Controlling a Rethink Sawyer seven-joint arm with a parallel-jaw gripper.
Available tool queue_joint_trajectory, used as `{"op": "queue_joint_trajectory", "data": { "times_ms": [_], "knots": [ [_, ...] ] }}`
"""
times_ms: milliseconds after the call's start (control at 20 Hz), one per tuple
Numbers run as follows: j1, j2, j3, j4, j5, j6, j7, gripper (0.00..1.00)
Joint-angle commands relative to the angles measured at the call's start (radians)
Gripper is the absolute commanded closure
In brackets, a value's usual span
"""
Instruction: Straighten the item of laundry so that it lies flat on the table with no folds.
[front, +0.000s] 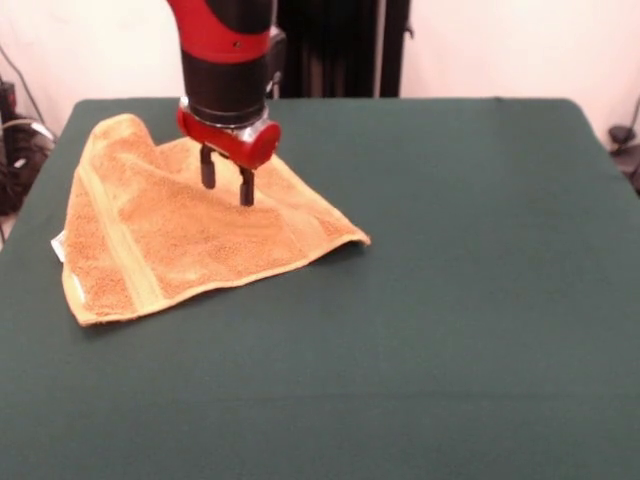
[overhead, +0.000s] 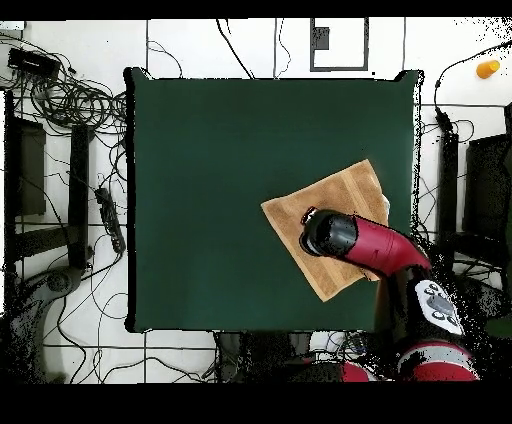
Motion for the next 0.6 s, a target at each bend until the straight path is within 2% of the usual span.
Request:
{"op": "queue_joint_trajectory", "data": {
  "times_ms": [50,350,600],
  "knots": [
    [0.005,-0.037,0.178,-0.165,0.059,0.195,-0.024,0.00],
    [0.008,-0.020,0.192,-0.265,0.029,0.235,-0.045,0.00],
    [-0.023,0.111,0.253,-0.398,0.007,0.207,-0.107,0.00]
  ]
}}
